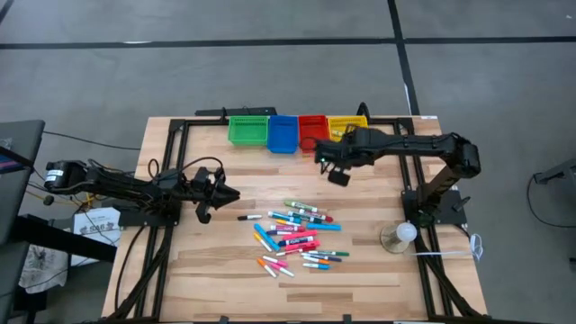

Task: Pick & Place Markers
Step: Put the large orange highlighter pen into the yellow bin

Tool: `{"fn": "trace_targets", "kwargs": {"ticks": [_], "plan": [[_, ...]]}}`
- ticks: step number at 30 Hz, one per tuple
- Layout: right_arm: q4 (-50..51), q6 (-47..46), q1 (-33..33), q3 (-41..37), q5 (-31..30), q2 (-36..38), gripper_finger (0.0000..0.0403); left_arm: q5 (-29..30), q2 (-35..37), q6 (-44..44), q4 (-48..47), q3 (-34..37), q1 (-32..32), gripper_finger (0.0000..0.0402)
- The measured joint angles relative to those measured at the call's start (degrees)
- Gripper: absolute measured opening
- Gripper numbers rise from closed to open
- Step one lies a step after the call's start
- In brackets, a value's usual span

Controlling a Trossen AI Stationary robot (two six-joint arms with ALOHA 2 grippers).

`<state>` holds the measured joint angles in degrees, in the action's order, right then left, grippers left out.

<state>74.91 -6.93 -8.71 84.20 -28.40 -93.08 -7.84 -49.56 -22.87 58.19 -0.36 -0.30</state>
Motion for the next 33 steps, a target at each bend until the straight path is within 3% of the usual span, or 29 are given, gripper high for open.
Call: {"fn": "trace_targets", "kwargs": {"ticks": [10,18,25,33], "plan": [[-3.03,11.89,-15.09,-3.57,0.27,0.17,0.0072,2.28,0.0,-0.55,-0.01,0.0,-0.02,0.0066],[-12.76,21.07,-27.77,-9.0,7.4,0.09,0.0072,2.26,0.0,-0.08,-0.02,0.0,-0.02,0.0066],[-20.59,26.61,-33.82,-11.39,11.37,0.07,0.0072,2.26,0.0,0.06,-0.04,0.0,-0.02,0.0066],[-24.03,27.28,-36.21,-11.39,13.61,0.04,0.0072,2.4,0.0,0.06,-0.04,0.0,-0.02,0.0066]]}}
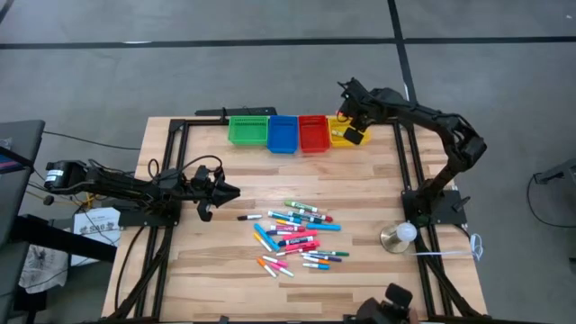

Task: Pick & Place Markers
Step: Put the large orange highlighter pen into the yellow bin

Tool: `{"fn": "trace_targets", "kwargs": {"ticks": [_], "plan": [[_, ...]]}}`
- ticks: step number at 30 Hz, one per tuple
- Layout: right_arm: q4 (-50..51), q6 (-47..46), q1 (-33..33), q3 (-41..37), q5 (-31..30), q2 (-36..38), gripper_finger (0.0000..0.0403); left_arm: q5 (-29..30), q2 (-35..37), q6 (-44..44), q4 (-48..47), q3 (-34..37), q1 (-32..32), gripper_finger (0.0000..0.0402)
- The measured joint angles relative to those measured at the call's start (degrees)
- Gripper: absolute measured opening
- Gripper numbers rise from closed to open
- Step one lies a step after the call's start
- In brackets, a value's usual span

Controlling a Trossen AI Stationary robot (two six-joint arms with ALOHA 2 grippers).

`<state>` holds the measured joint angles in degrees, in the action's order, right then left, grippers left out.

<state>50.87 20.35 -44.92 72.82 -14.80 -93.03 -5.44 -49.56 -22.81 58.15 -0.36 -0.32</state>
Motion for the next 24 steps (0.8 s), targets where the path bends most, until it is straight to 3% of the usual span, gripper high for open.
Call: {"fn": "trace_targets", "kwargs": {"ticks": [10,24], "plan": [[1.14,7.05,-0.18,0.0,-0.08,-0.02,0.0072,4.02,0.0,-0.15,0.02,0.0,0.0,0.0066],[1.03,7.98,-0.18,0.0,1.3,-0.02,0.0089,4.38,-0.01,-0.17,0.22,0.0,0.01,0.0066]]}}
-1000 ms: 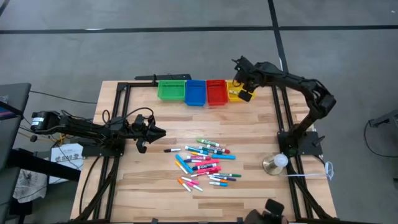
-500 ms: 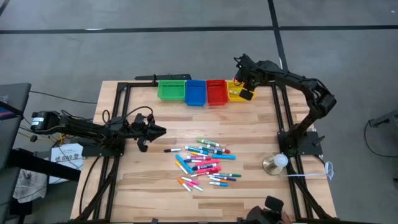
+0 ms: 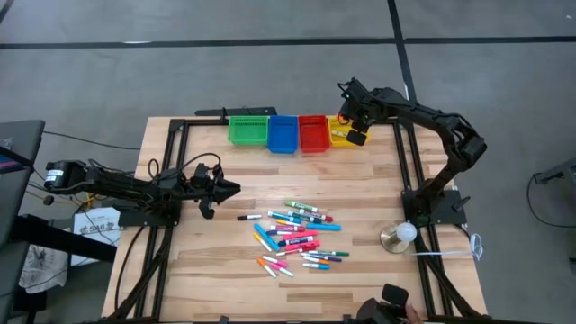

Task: Pick & Place Markers
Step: Put the large orange highlighter pen into the yellow bin, then put the right large light blue highlighter pen into the yellow bin

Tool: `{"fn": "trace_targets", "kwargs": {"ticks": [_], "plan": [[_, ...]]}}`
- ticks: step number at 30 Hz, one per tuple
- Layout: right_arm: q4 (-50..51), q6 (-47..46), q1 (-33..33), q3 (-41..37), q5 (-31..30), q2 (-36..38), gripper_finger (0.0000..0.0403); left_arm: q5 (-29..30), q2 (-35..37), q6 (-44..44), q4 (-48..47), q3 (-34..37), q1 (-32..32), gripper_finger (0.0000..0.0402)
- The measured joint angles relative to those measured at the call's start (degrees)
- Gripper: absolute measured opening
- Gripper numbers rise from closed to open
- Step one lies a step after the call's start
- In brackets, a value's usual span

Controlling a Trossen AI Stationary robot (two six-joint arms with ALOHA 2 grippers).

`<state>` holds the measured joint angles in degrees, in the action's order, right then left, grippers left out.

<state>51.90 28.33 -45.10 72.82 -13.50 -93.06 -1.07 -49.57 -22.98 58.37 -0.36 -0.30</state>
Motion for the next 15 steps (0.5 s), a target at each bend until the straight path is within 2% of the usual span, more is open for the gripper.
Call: {"fn": "trace_targets", "kwargs": {"ticks": [8,15], "plan": [[-0.12,0.64,0.0,0.0,0.0,0.0,0.0138,-0.01,0.01,0.0,0.0,0.0,0.0,0.0066],[0.2,-4.54,0.89,0.0,-0.02,0.08,0.0149,-0.01,0.0,-1.07,0.0,0.0,0.01,0.0066]]}}
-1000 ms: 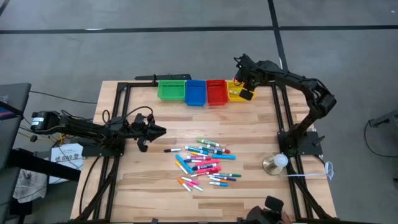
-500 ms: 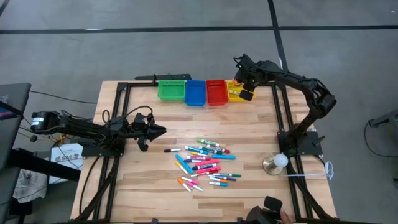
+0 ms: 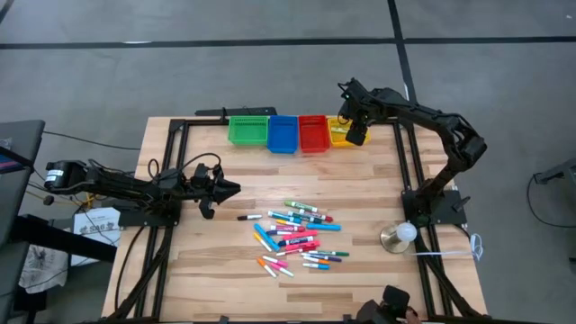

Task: Pick & Place Markers
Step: Put the right large light blue highlighter pen into the yellow bin

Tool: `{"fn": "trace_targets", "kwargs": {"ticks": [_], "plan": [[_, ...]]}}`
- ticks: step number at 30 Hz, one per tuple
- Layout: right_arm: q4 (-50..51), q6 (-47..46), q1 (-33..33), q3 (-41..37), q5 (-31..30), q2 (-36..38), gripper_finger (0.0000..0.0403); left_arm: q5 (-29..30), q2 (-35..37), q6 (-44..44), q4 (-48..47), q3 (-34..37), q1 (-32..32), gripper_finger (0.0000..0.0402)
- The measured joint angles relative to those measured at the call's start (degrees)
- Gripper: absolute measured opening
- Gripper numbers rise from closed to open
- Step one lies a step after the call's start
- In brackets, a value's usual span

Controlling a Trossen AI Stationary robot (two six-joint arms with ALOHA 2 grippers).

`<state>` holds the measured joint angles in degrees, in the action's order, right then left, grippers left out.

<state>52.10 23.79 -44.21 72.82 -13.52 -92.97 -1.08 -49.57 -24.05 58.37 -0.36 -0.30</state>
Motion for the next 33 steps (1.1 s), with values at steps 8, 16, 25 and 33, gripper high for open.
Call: {"fn": "trace_targets", "kwargs": {"ticks": [8,16,25,33], "plan": [[1.12,-16.1,5.49,0.0,0.45,2.82,0.0134,-5.34,0.0,-6.77,-0.02,0.0,-0.02,0.0066],[1.15,-30.28,18.85,0.02,10.56,6.02,0.0134,-15.73,0.01,-6.78,-0.04,0.0,-0.02,0.0066],[0.79,-44.16,42.1,0.04,10.82,3.69,0.0132,-22.88,-0.02,-6.18,-0.53,0.02,0.0,0.0066],[-0.41,-58.53,62.7,0.02,-5.86,3.54,0.0123,-22.43,-0.72,-2.24,-12.44,0.03,-0.01,0.0066]]}}
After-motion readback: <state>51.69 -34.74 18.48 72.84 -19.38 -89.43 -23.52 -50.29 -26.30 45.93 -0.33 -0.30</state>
